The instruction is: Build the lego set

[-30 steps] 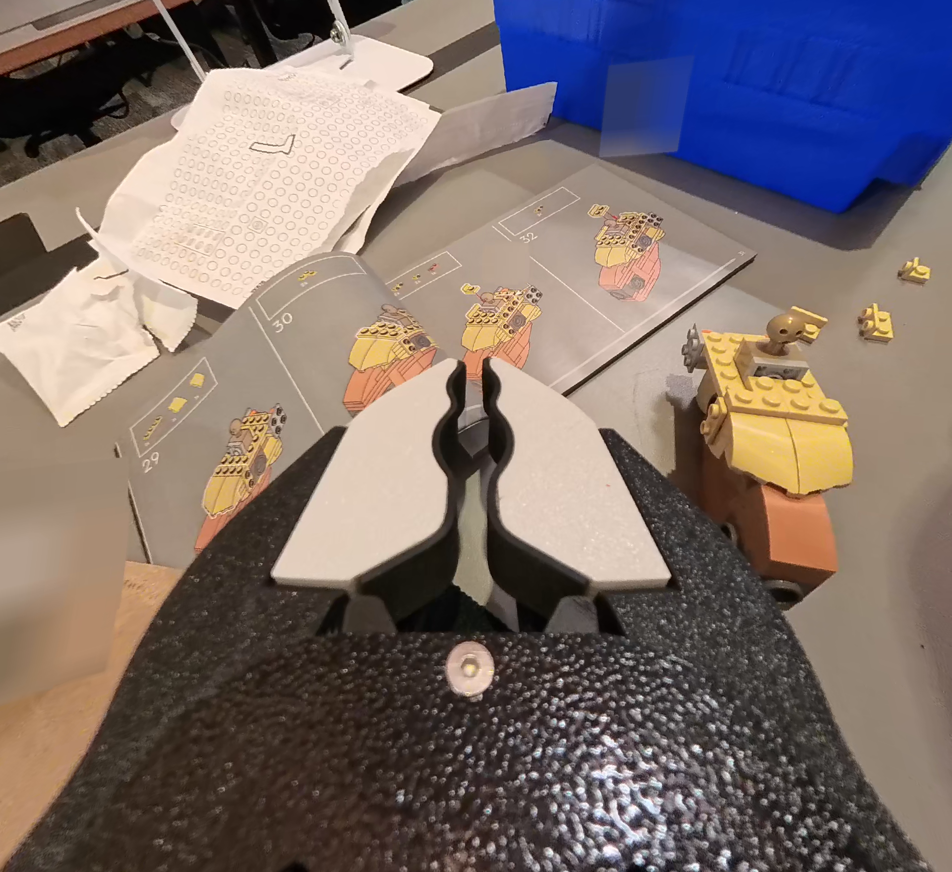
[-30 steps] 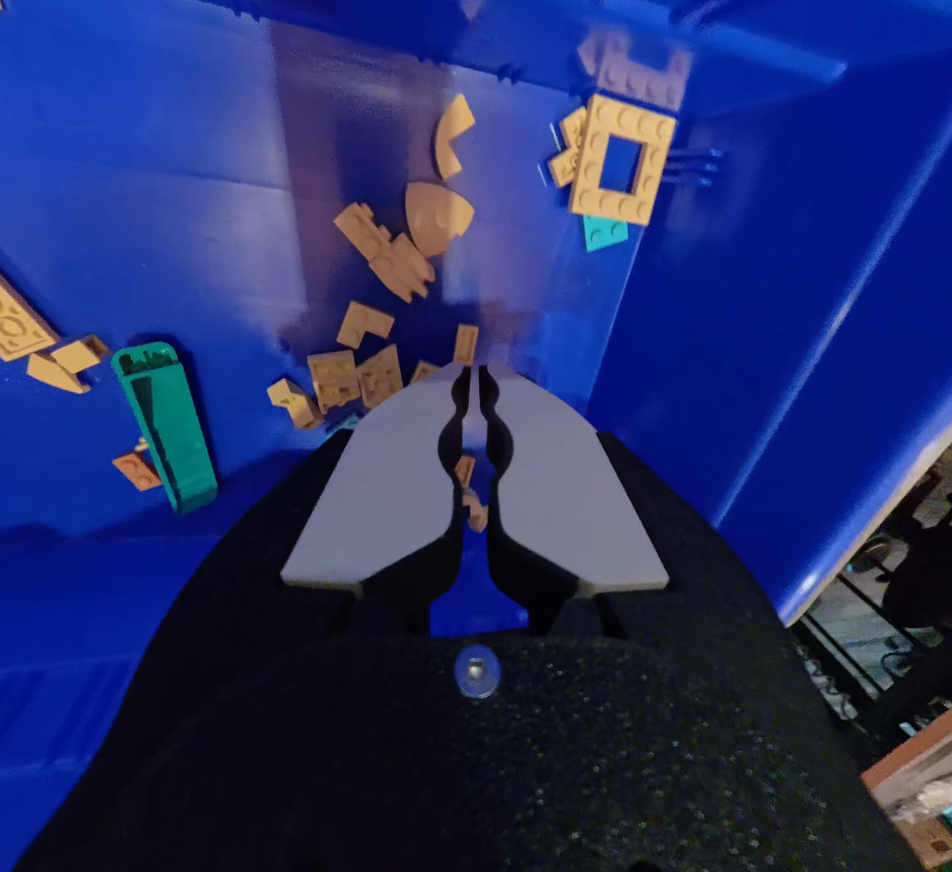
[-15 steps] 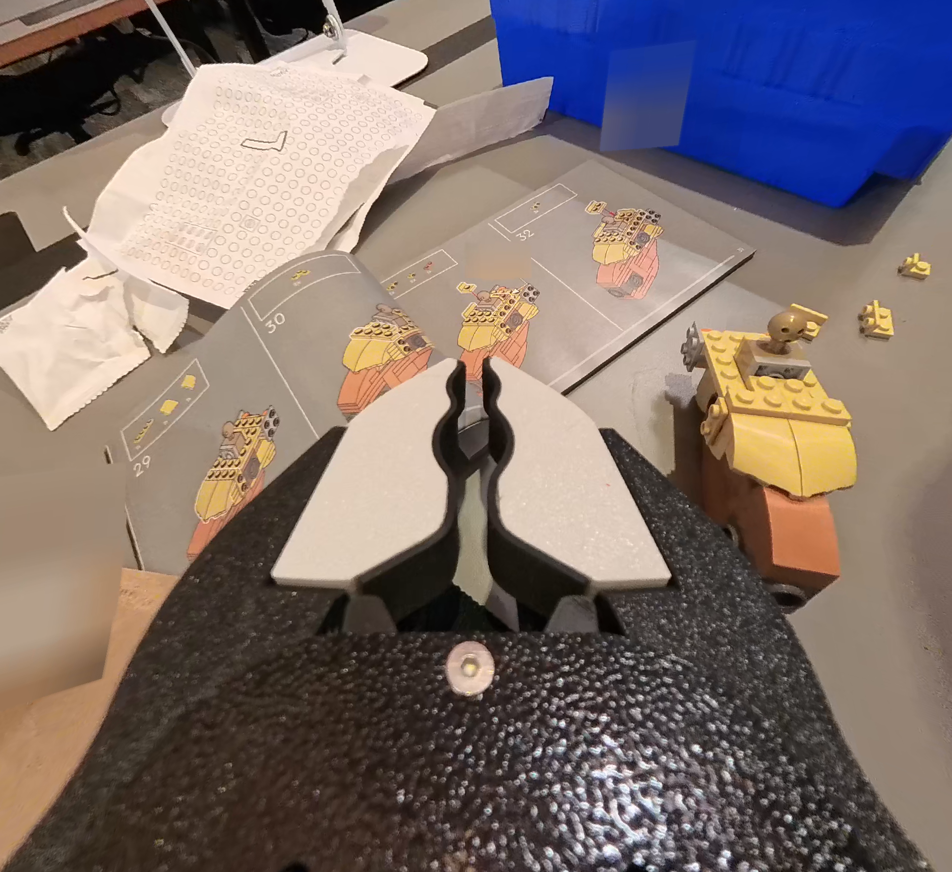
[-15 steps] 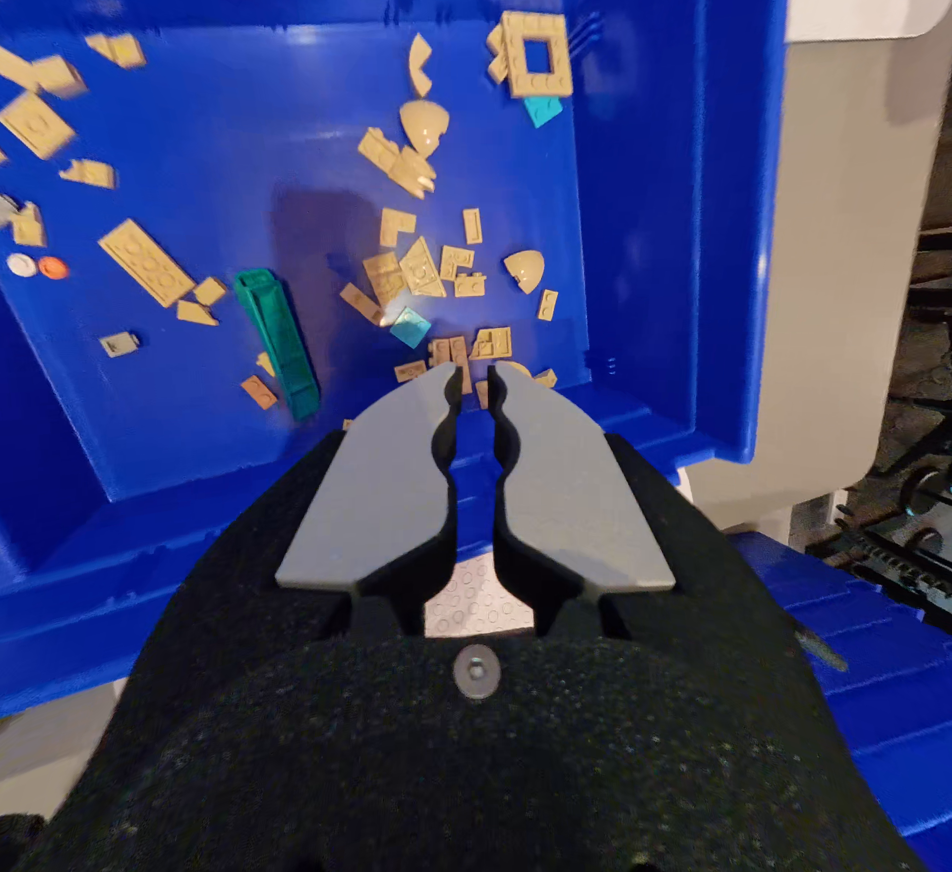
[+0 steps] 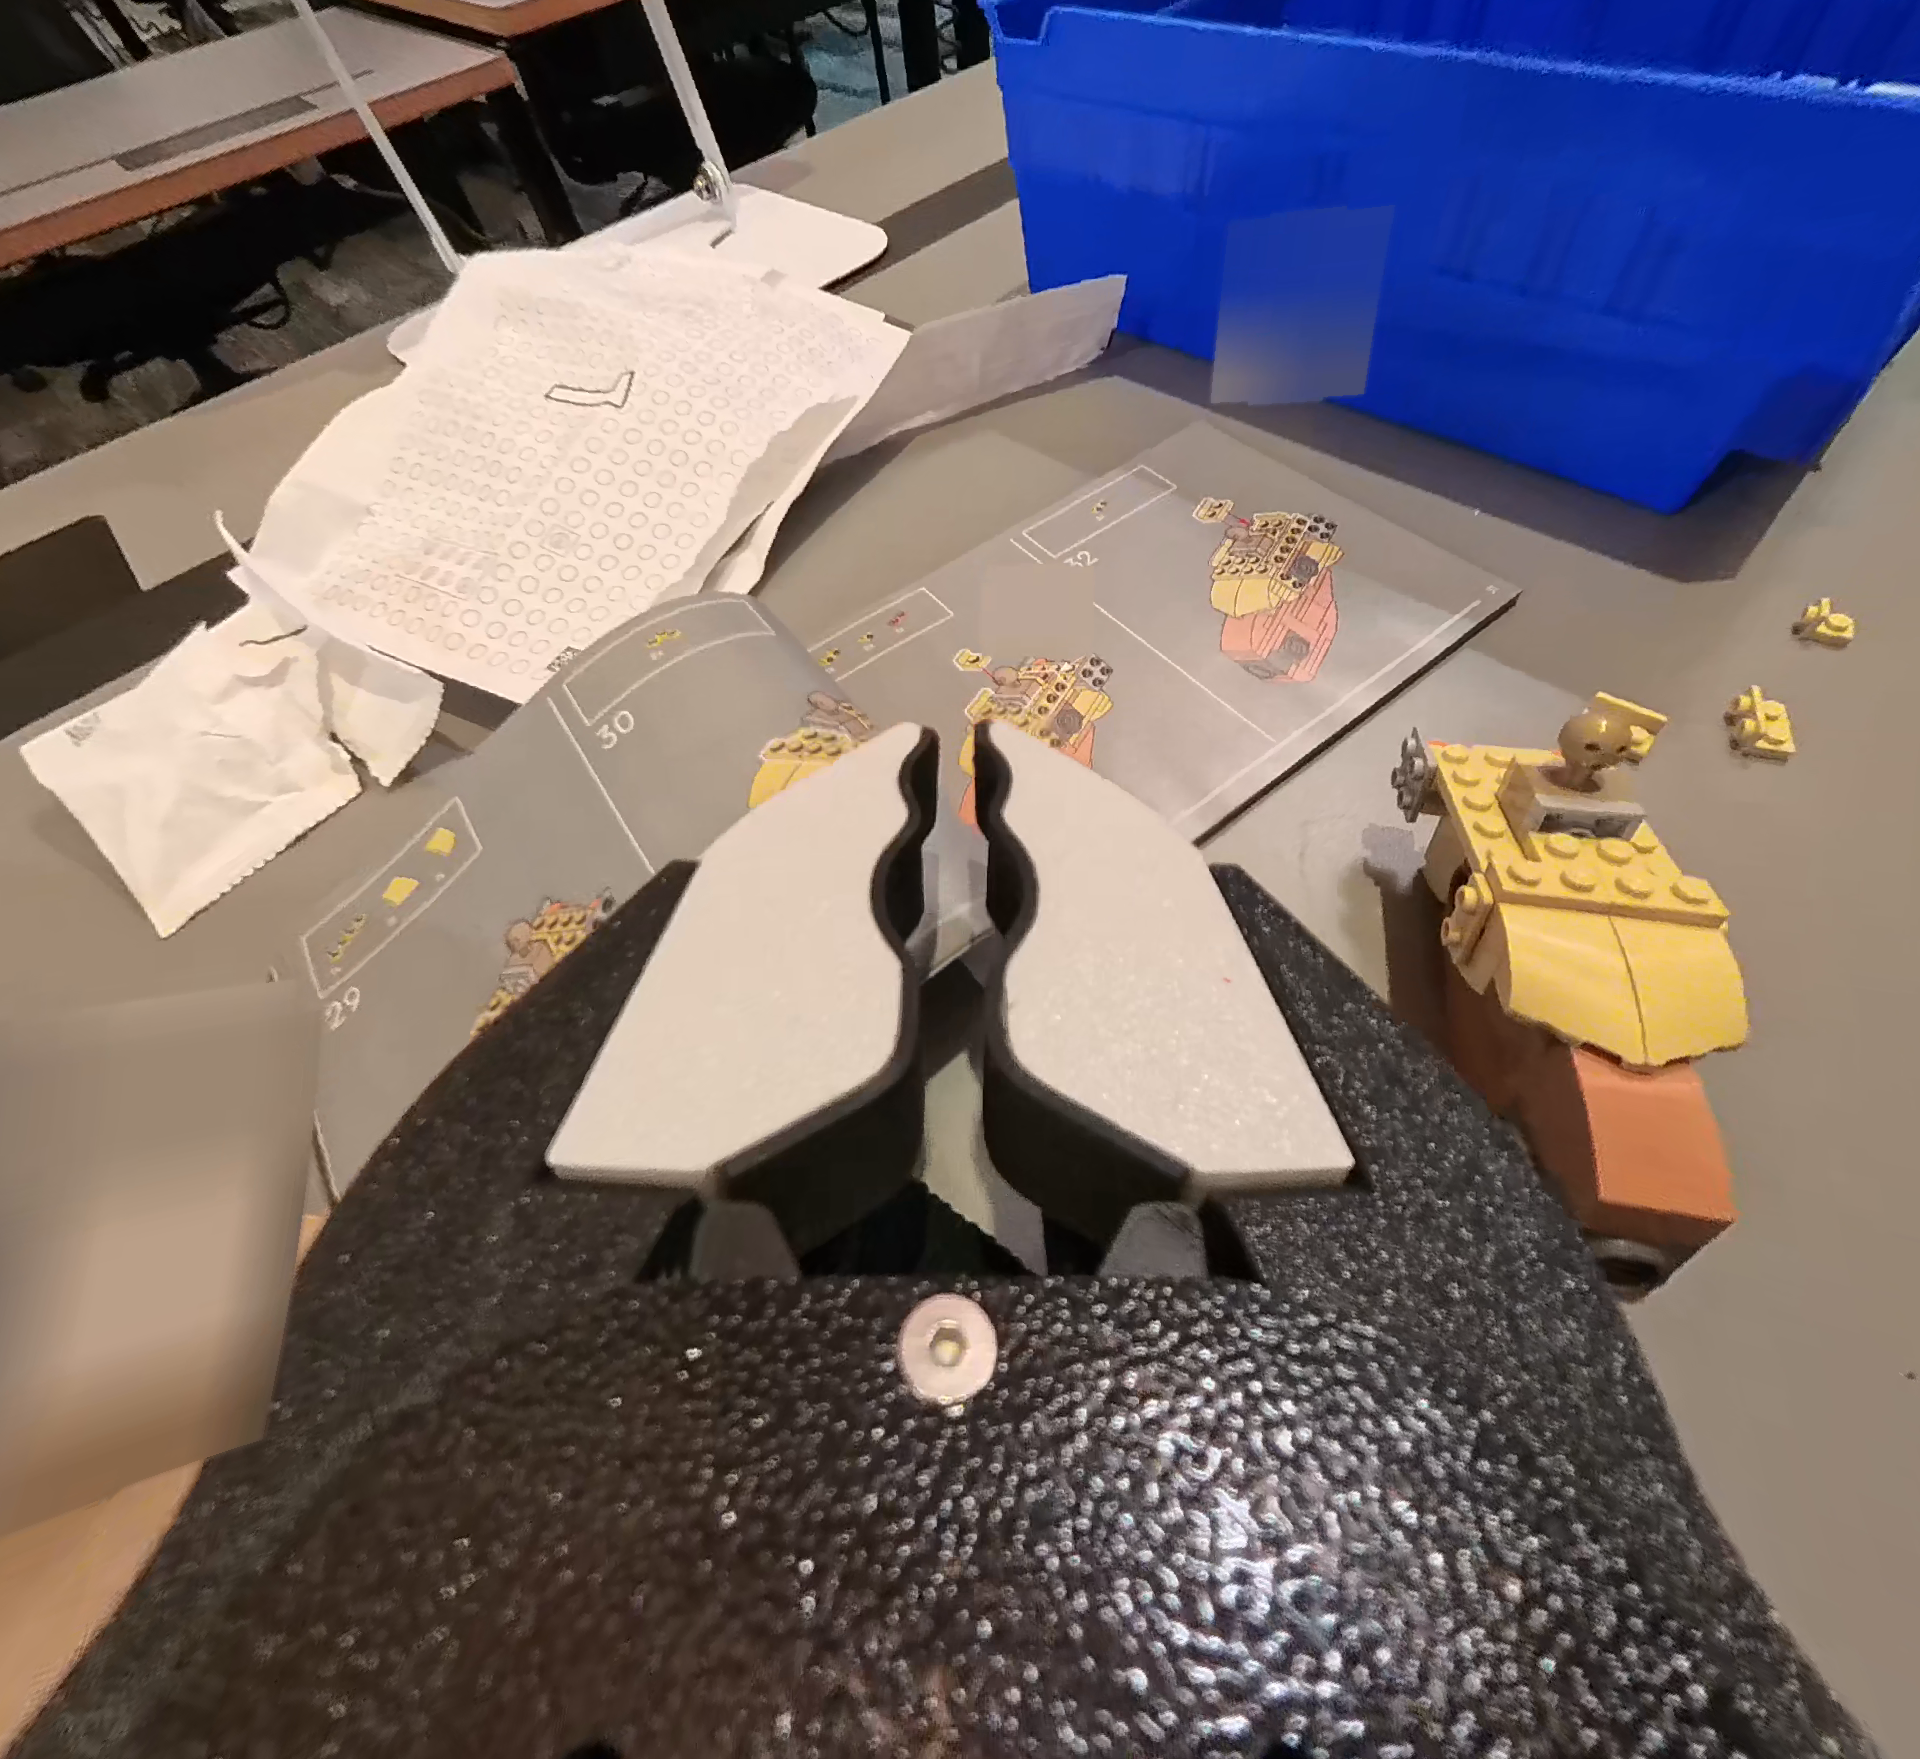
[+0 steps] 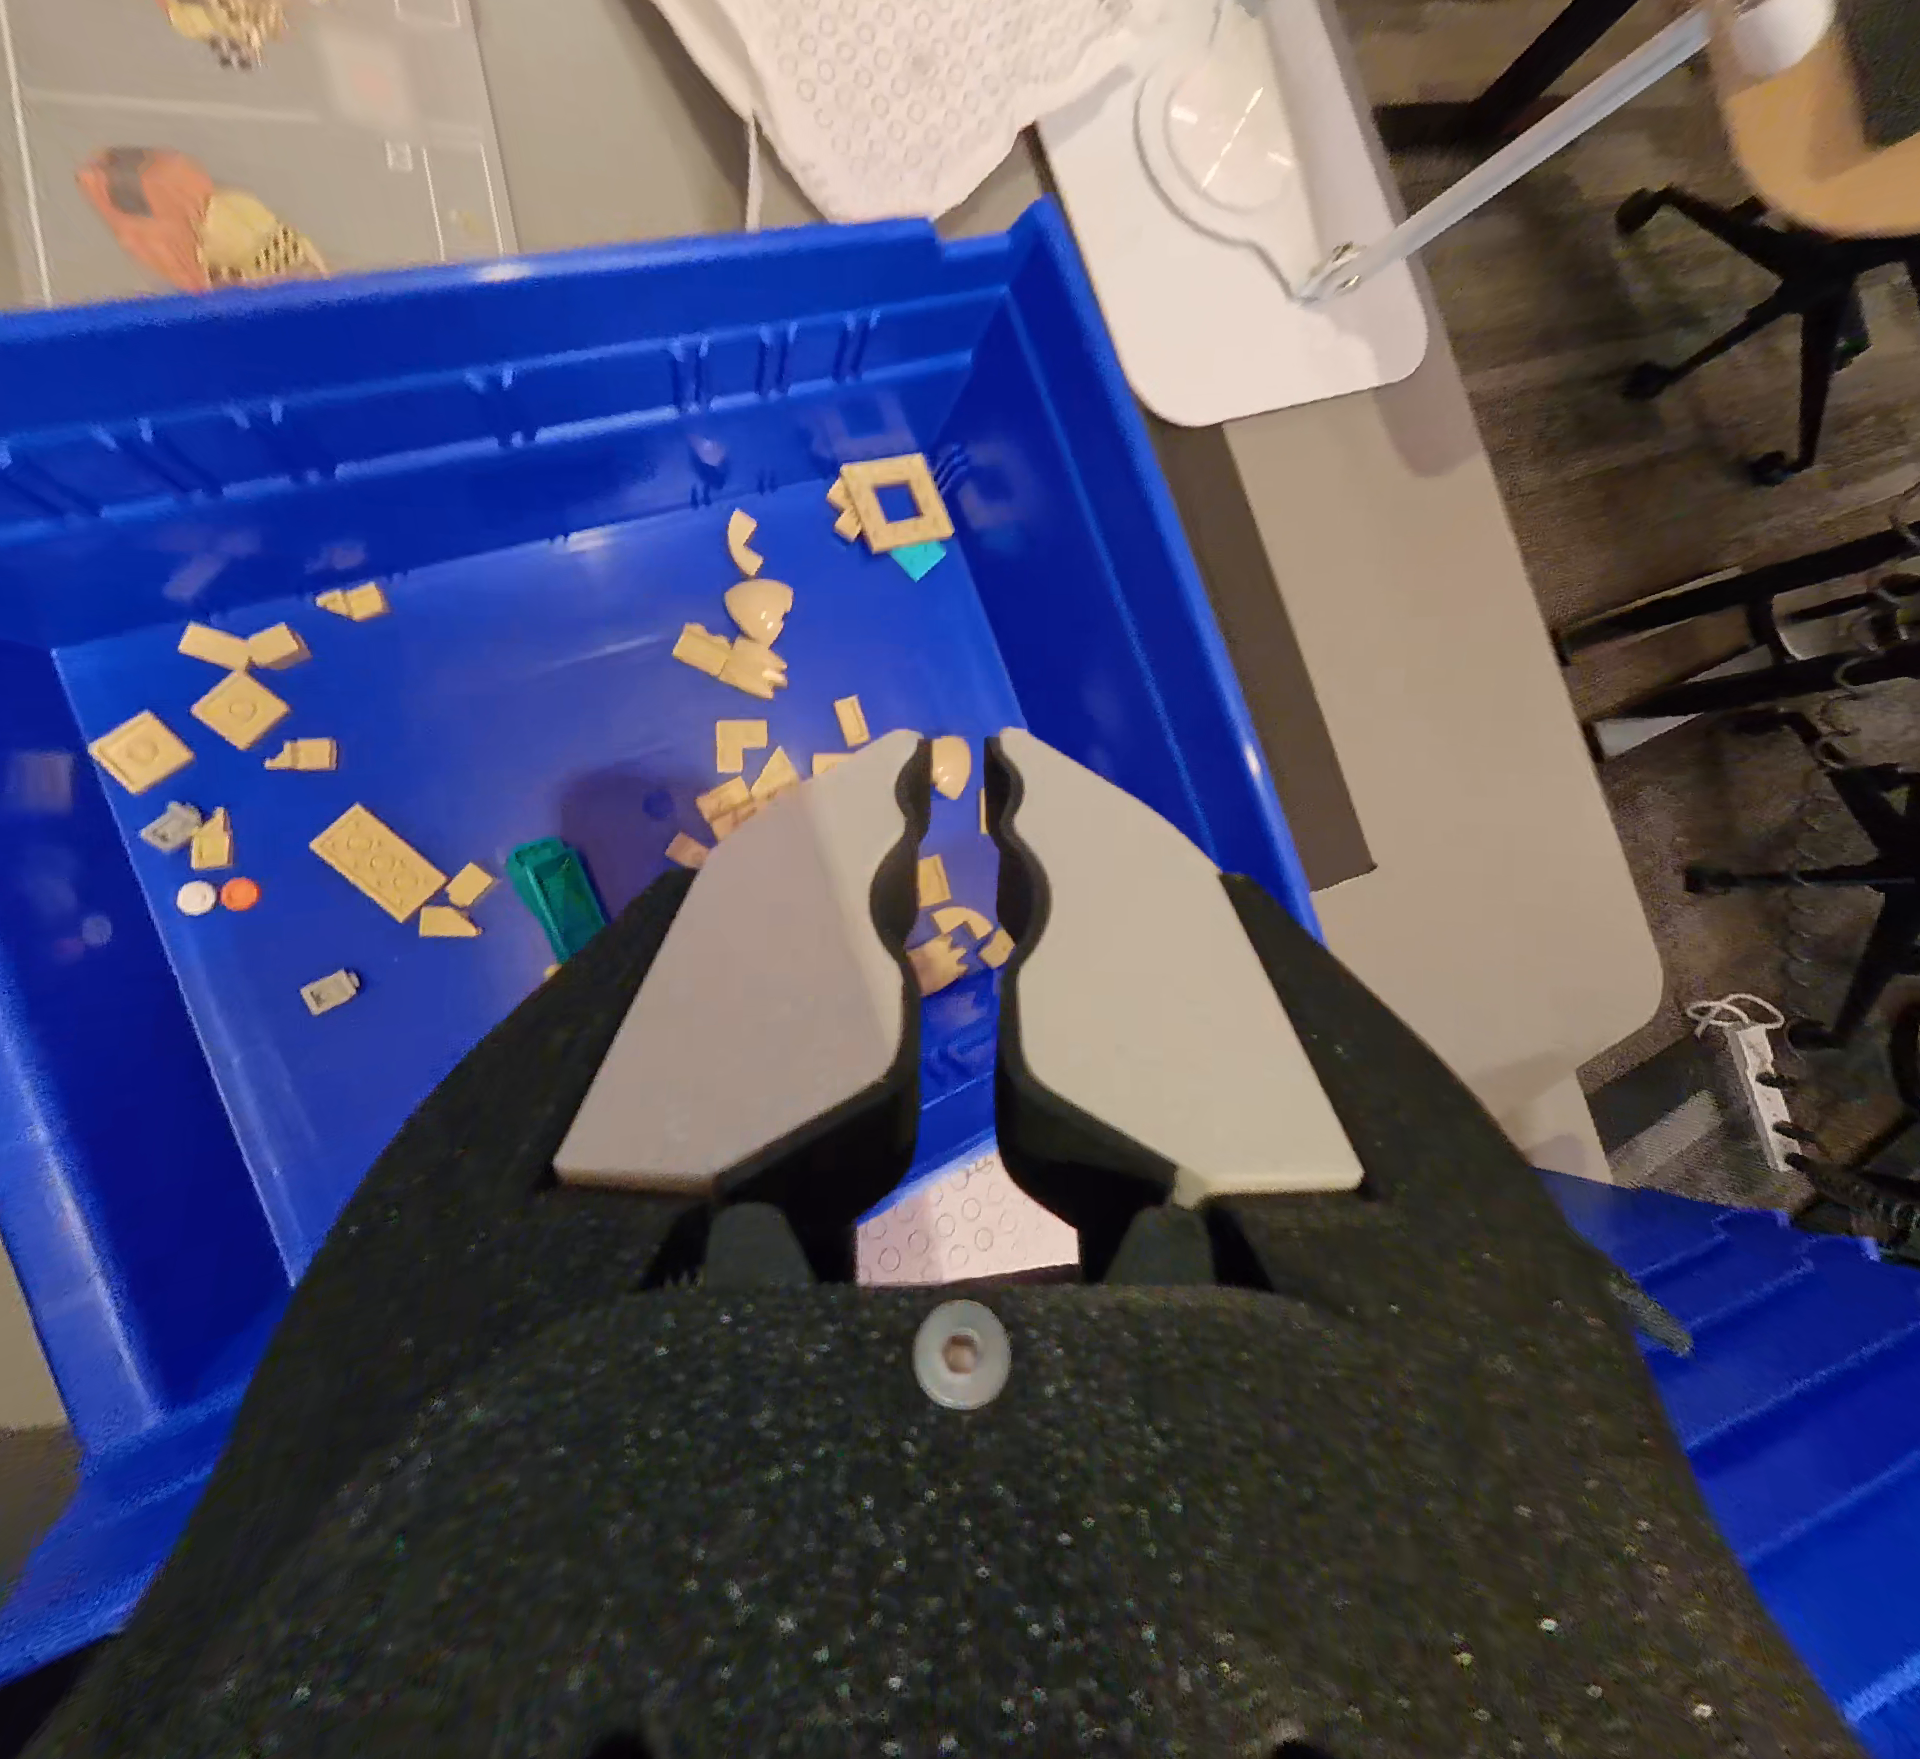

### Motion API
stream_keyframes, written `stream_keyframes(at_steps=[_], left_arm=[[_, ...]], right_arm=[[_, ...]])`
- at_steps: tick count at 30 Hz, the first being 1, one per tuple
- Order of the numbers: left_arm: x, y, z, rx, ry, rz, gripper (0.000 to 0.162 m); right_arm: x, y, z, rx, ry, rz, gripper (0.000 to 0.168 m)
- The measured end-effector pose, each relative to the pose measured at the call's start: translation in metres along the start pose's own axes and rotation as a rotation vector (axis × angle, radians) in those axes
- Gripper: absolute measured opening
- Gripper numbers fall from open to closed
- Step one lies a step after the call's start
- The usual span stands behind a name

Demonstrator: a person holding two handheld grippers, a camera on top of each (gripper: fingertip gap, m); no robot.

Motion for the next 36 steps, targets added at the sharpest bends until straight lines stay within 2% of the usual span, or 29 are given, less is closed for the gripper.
stream_keyframes(at_steps=[5,9,19,24,29,36], left_arm=[[0.0,-0.007,-0.02,0.053,-0.009,-0.018,0.006],[0.005,-0.007,-0.043,0.102,-0.012,0.022,0.007],[0.044,0.011,-0.115,0.246,0.036,0.224,0.012],[0.068,0.026,-0.142,0.339,0.065,0.314,0.013],[0.088,0.029,-0.141,0.303,0.053,0.391,0.015],[0.095,0.021,-0.132,0.247,0.051,0.415,0.015]], right_arm=[[-0.012,0.012,-0.022,0.047,0.111,0.009,0.009],[-0.015,0.019,-0.026,0.082,0.169,0.004,0.009],[-0.011,0.025,-0.009,0.065,0.11,-0.039,0.009],[0.005,0.019,-0.006,0.05,0.062,-0.1,0.009],[0.022,0.012,-0.005,0.041,0.019,-0.148,0.009],[0.032,0.016,0.002,0.062,-0.008,-0.161,0.009]])
Point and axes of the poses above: each gripper's, where its closed fingertips meet, x out along the fingers, z out of its underside, y = z × x across the jaws, the point moved 5 cm from there along -x, back along the fingers, and after that the axes turned 12 degrees about x, right-handed, at the moved point
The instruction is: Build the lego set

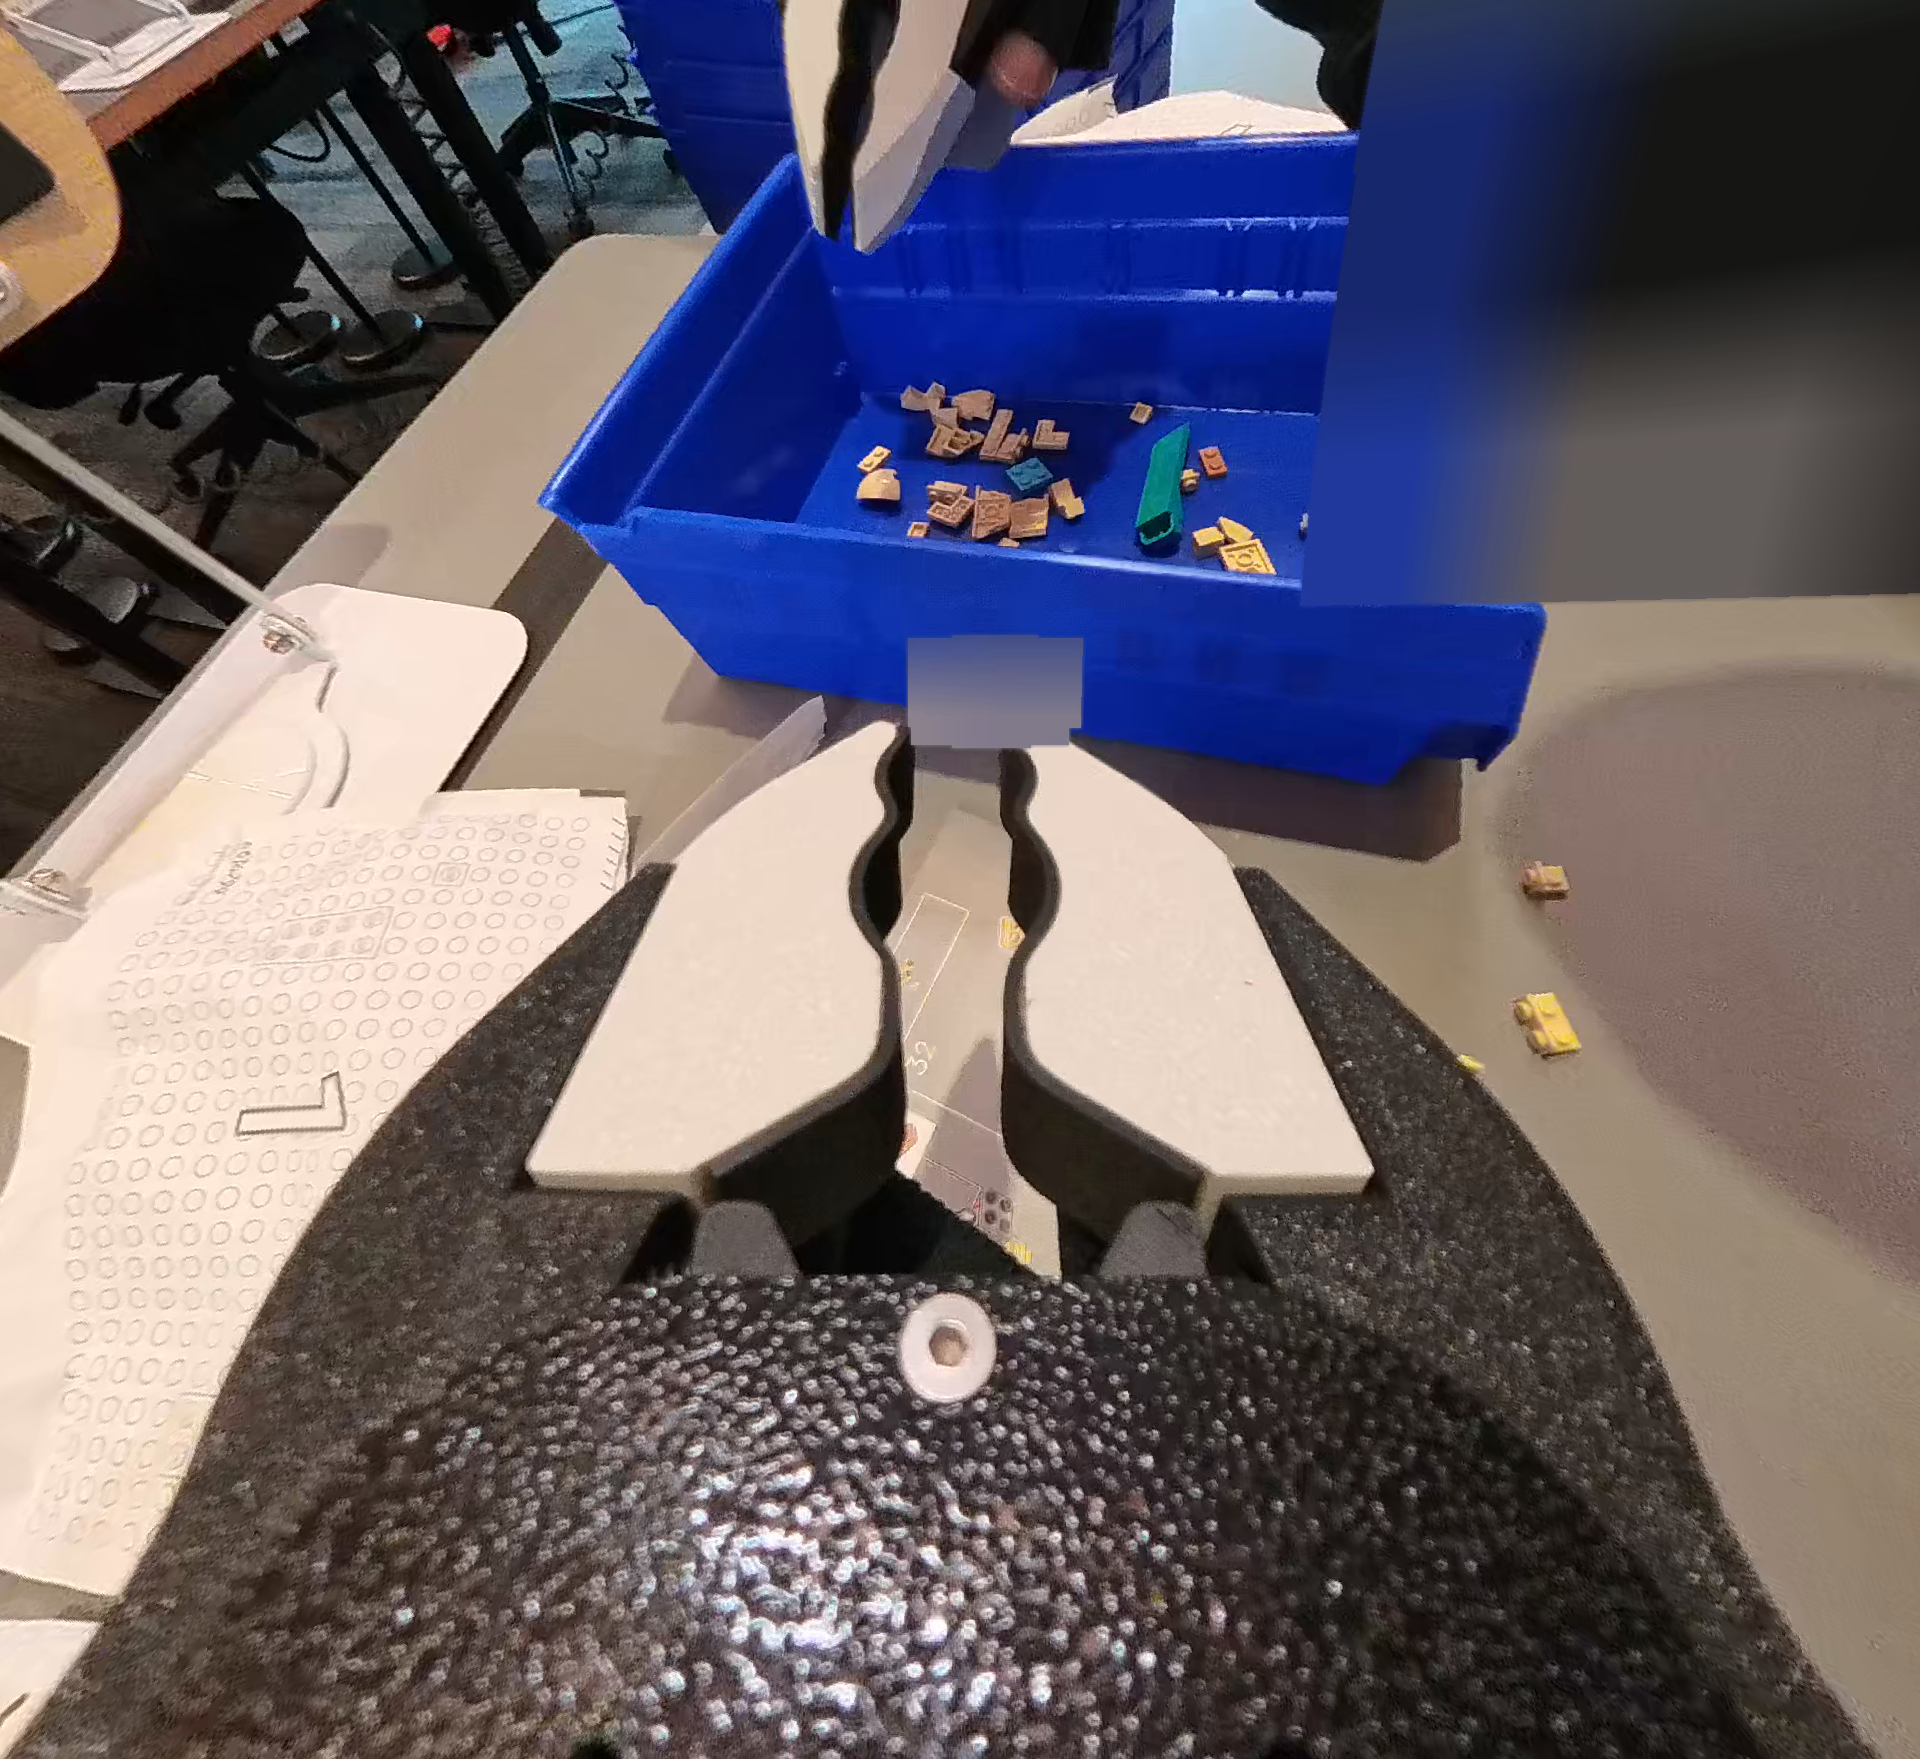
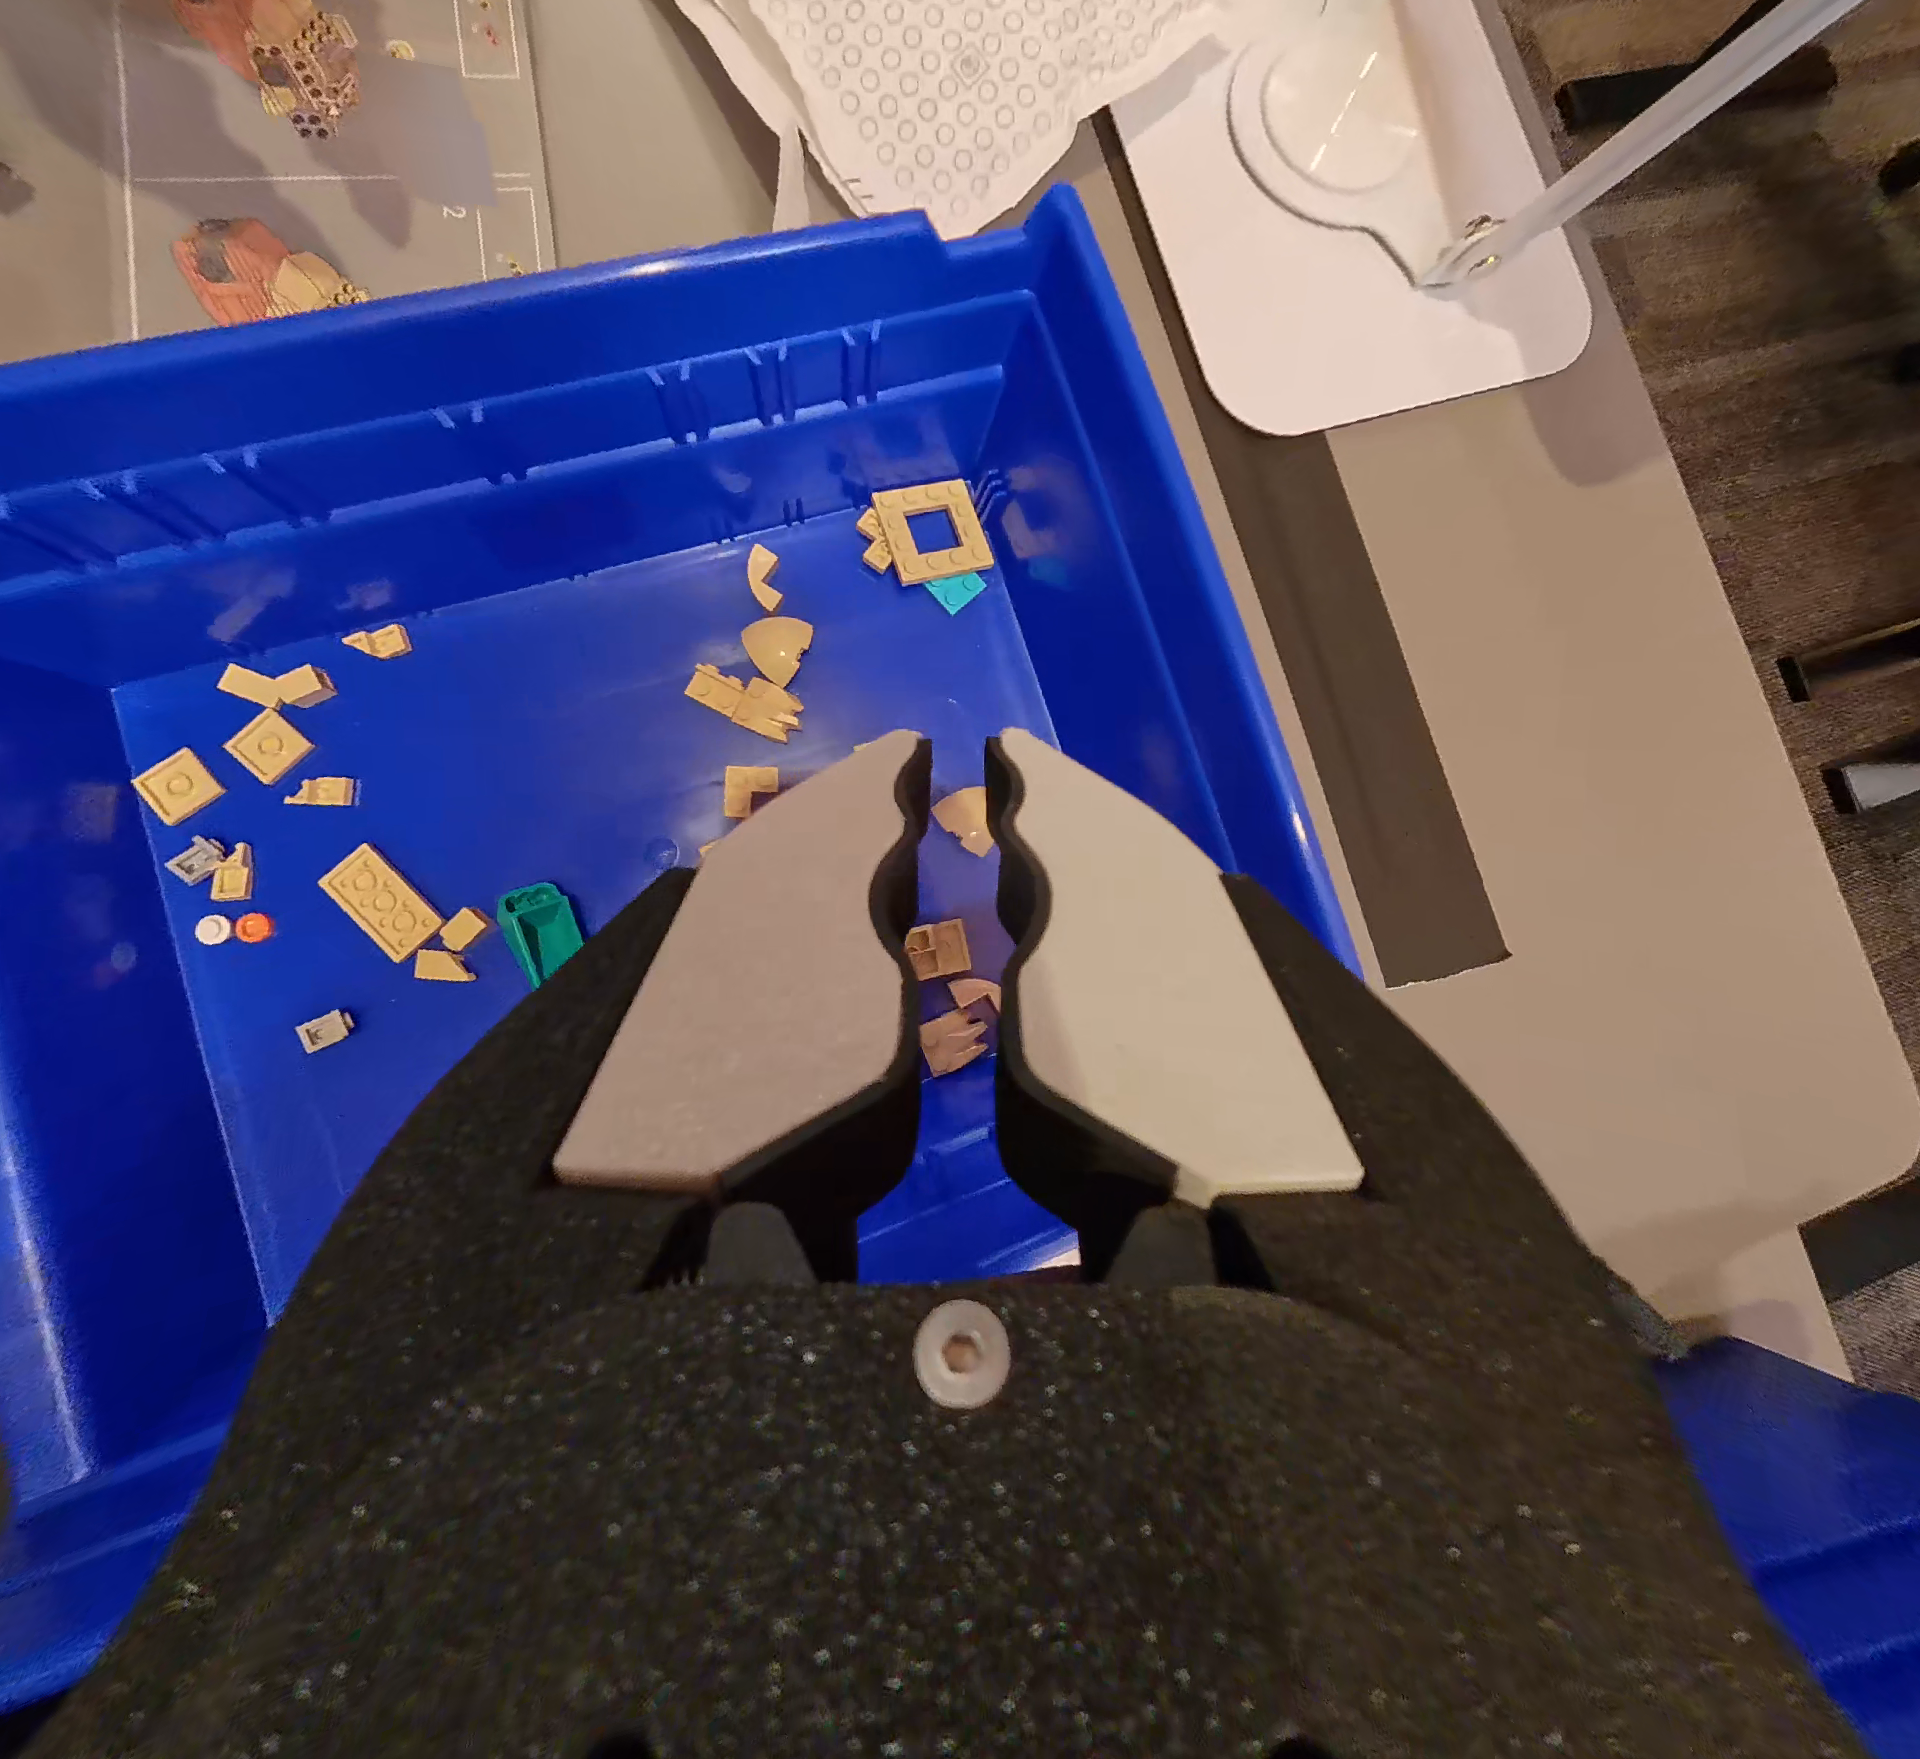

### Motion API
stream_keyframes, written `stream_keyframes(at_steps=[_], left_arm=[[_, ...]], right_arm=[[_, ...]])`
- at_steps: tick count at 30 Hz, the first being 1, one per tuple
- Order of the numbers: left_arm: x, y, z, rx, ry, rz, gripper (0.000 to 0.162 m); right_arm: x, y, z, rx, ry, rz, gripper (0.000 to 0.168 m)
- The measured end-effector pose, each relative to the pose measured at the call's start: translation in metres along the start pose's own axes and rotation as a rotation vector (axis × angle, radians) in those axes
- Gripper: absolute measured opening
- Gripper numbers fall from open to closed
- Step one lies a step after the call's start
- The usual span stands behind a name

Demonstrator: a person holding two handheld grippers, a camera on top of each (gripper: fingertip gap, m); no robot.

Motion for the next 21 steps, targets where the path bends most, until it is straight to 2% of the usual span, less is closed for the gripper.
stream_keyframes(at_steps=[21], left_arm=[[0.001,-0.001,0.006,-0.016,-0.005,0.009,0.015]], right_arm=[[0.011,0.004,0.006,0.016,-0.034,-0.019,0.01]])
Point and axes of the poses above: each gripper's, where its closed fingertips meet, x out along the fingers, z out of its underside, y = z × x across the jaws, the point moved 5 cm from there along -x, back along the fingers, and after that the axes turned 12 degrees about x, right-handed, at the moved point
